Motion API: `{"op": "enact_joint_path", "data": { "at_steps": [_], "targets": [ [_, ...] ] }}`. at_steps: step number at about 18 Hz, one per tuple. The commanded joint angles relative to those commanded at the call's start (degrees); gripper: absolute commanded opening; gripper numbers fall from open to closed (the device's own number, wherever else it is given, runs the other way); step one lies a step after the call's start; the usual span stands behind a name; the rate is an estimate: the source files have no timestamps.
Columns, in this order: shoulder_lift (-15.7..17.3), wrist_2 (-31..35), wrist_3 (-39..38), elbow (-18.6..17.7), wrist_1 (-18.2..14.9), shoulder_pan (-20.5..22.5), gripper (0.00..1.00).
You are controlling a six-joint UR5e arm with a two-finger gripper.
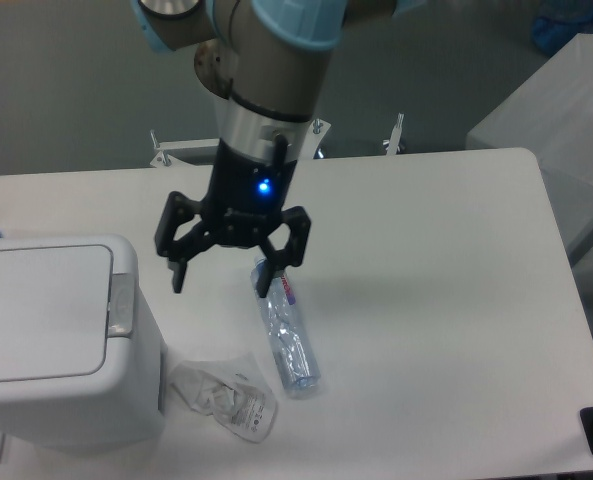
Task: Open the trash can
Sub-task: 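Hook the gripper finger under the lid edge and lift it open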
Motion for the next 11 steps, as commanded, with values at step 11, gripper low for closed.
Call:
{"op": "enact_joint_path", "data": {
  "at_steps": [11],
  "targets": [
    [-2.2,0.0,-1.67,-0.26,1.84,-2.11,1.0]
  ]
}}
